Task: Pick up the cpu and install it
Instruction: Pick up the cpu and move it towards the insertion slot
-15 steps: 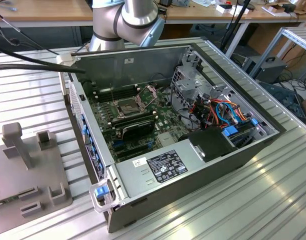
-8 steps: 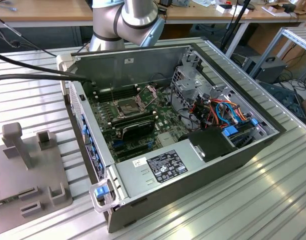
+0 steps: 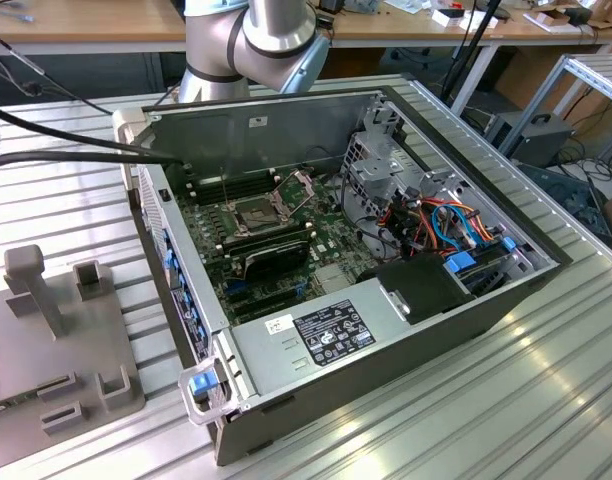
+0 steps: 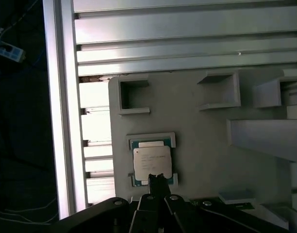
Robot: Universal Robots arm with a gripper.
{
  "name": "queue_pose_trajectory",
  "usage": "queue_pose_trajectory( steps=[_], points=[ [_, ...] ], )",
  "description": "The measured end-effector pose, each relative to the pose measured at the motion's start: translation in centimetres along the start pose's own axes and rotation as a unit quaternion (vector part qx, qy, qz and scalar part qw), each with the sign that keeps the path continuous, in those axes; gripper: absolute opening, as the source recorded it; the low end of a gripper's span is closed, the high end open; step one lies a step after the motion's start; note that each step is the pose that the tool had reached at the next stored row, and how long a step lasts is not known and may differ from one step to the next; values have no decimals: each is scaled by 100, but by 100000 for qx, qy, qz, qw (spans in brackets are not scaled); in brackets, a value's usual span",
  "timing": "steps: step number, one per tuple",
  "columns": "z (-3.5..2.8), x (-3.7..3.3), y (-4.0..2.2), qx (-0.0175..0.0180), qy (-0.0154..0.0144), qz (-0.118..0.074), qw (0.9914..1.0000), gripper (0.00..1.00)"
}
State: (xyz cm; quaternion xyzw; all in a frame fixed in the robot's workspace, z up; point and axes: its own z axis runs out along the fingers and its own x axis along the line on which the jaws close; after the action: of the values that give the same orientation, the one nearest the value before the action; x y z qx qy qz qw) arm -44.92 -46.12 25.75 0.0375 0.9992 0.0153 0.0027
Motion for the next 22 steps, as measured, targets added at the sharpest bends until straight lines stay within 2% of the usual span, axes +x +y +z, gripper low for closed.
queue_pose_trajectory(
  steps=[6,19,20,21,22],
  points=[
    [101,-5,-9,1,0,1,100000,11],
    [107,-5,-9,1,-2,0,100000,11],
    [107,-5,-9,2,3,1,100000,11],
    [107,-5,-9,-1,-1,0,100000,17],
    [107,-5,-9,1,0,0,100000,17]
  ],
)
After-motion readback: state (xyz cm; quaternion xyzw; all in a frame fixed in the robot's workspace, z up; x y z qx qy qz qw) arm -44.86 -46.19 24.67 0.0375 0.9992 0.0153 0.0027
